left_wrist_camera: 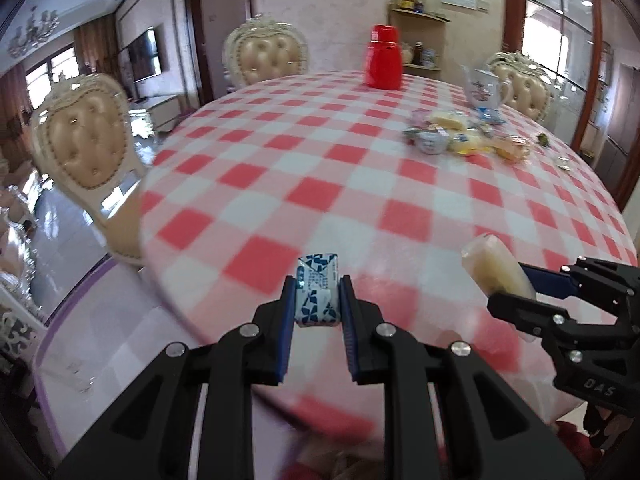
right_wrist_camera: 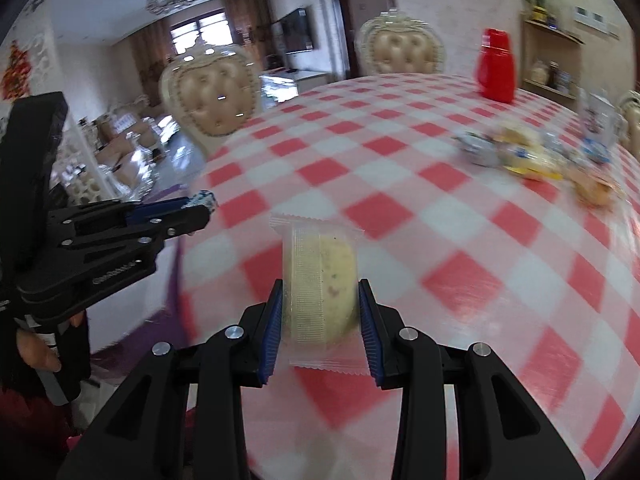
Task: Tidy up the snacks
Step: 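Carry both snacks into the clear plastic box and open both grippers, then grasp the clear-wrapped round pastry on the table with the right gripper, then grasp the green snack bag with the left gripper, then carry the green bag and pastry into the clear box and release both, then grasp the small green-yellow snack packet with the right gripper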
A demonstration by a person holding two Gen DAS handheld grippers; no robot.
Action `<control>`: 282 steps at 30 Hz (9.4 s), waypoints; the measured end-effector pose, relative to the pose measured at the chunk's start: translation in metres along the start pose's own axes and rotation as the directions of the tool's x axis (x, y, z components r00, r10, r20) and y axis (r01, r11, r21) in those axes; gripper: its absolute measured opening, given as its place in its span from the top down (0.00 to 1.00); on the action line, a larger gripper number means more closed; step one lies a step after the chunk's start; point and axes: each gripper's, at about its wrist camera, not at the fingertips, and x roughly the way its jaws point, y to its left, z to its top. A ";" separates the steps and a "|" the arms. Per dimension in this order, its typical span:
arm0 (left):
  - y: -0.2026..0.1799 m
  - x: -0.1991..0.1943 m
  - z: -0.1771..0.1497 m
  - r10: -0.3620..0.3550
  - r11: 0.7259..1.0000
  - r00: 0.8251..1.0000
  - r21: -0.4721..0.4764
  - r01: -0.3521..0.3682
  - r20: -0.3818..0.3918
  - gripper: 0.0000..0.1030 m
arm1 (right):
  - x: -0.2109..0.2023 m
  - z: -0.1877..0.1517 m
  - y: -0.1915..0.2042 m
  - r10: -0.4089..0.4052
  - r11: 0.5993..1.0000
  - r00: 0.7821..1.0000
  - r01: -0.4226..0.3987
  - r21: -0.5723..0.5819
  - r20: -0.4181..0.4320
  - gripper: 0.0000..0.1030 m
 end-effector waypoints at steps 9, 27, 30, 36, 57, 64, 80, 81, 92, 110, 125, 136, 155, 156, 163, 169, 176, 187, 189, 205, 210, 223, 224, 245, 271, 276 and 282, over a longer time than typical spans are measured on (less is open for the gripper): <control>0.091 0.000 -0.017 0.106 0.983 0.994 -0.147 -0.109 -0.026 0.79 | 0.037 0.018 0.086 0.089 0.984 0.994 -0.098 -0.150 -0.067 0.65; 0.200 -0.013 -0.043 0.294 0.891 0.951 -0.332 -0.310 -0.100 0.37 | 0.094 0.006 0.198 0.319 0.881 0.910 -0.388 -0.272 -0.265 0.55; 0.198 -0.022 -0.039 0.347 0.873 0.936 -0.342 -0.347 -0.063 0.20 | 0.083 0.011 0.170 0.342 0.906 0.917 -0.380 -0.187 -0.206 0.45; 0.156 -0.030 -0.017 0.302 0.897 0.953 -0.349 -0.272 0.035 0.05 | 0.054 0.018 0.086 0.318 0.947 0.945 -0.320 -0.020 -0.075 0.45; -0.169 0.160 0.137 -0.232 0.959 0.970 -0.148 0.241 0.078 0.02 | -0.066 -0.017 -0.300 -0.441 0.732 0.897 0.331 0.596 0.043 0.15; -0.246 0.184 0.180 -0.387 0.910 0.902 -0.081 0.407 0.189 0.02 | -0.090 -0.015 -0.425 -0.578 0.553 0.816 0.408 0.726 -0.018 0.15; -0.249 0.196 0.165 -0.425 0.904 0.901 -0.004 0.427 0.087 0.02 | -0.021 0.035 -0.573 -0.643 0.368 0.693 0.653 0.662 -0.327 0.18; -0.247 0.196 0.166 -0.421 0.906 0.903 -0.011 0.423 0.086 0.02 | -0.018 0.036 -0.572 -0.653 0.380 0.680 0.675 0.632 -0.334 0.30; -0.152 0.205 0.209 -0.255 0.943 0.959 -0.185 0.275 0.125 0.02 | -0.043 0.033 -0.458 -0.553 0.636 0.833 0.450 0.627 -0.037 0.73; -0.178 0.256 0.187 -0.152 0.982 0.983 0.101 0.162 -0.098 0.02 | -0.029 0.029 -0.424 -0.461 0.664 0.887 0.334 0.669 0.015 0.56; -0.169 0.252 0.194 -0.231 0.968 0.962 0.070 0.242 -0.144 0.63 | 0.007 0.037 -0.408 -0.413 0.722 0.906 0.386 0.574 -0.089 0.18; -0.177 0.241 0.195 -0.258 0.958 0.959 0.096 0.270 -0.119 0.62 | 0.045 0.054 -0.367 -0.529 0.769 0.823 0.568 0.294 -0.209 0.50; -0.173 0.207 0.173 -0.301 0.951 0.953 0.067 0.302 -0.023 0.62 | 0.010 0.049 -0.295 -0.334 0.875 0.941 0.288 0.388 0.055 0.67; -0.172 0.204 0.169 -0.304 0.950 0.952 0.061 0.305 -0.020 0.62 | 0.011 0.048 -0.295 -0.332 0.875 0.942 0.286 0.390 0.054 0.67; -0.163 0.179 0.149 -0.293 0.956 0.956 0.037 0.292 0.017 0.61 | 0.008 0.041 -0.276 -0.299 0.883 0.952 0.249 0.398 0.069 0.67; -0.149 0.156 0.124 -0.278 0.960 0.959 -0.026 0.280 0.050 0.61 | 0.005 0.034 -0.256 -0.258 0.893 0.962 0.201 0.403 0.092 0.67; -0.129 0.114 0.095 -0.233 0.969 0.968 -0.064 0.240 0.091 0.61 | -0.006 0.027 -0.219 -0.199 0.915 0.971 0.136 0.379 0.131 0.67; -0.082 0.062 0.046 -0.107 0.984 0.993 -0.135 0.113 0.051 0.60 | -0.008 0.019 -0.153 -0.112 0.955 0.985 0.071 0.287 0.129 0.66; -0.074 0.049 0.039 -0.092 0.987 0.994 -0.129 0.099 0.058 0.60 | -0.008 0.019 -0.136 -0.089 0.965 0.988 0.054 0.258 0.128 0.66; 0.046 -0.048 -0.005 0.137 0.980 0.977 -0.165 -0.110 0.160 0.59 | 0.007 0.035 0.045 0.127 0.991 0.987 -0.123 -0.046 0.098 0.66; 0.080 -0.058 -0.013 0.196 0.966 0.969 -0.198 -0.165 0.149 0.58 | 0.023 0.034 0.094 0.195 0.973 0.980 -0.188 -0.135 0.045 0.66; 0.158 -0.071 -0.025 0.395 0.870 0.915 -0.353 -0.343 0.084 0.12 | 0.042 0.014 0.163 0.355 0.896 0.933 -0.359 -0.261 -0.064 0.28; 0.157 -0.075 -0.025 0.416 0.859 0.904 -0.369 -0.356 0.096 0.11 | 0.039 0.016 0.158 0.352 0.901 0.935 -0.351 -0.257 -0.043 0.28; -0.142 0.087 0.099 -0.244 0.967 0.967 -0.053 0.248 0.077 0.02 | -0.076 -0.019 -0.224 -0.278 0.870 0.947 0.178 0.459 0.160 0.21; -0.222 0.215 0.176 -0.386 0.906 0.921 -0.170 0.389 0.053 0.02 | 0.015 0.095 -0.651 -0.642 0.523 0.739 0.618 0.587 -0.205 0.21; -0.206 0.225 0.177 -0.332 0.917 0.943 -0.224 0.330 0.029 0.02 | 0.029 0.099 -0.669 -0.599 0.566 0.761 0.623 0.540 -0.251 0.41; -0.191 0.233 0.173 -0.280 0.924 0.960 -0.275 0.268 -0.005 0.02 | 0.011 0.084 -0.606 -0.568 0.646 0.802 0.573 0.504 -0.185 0.67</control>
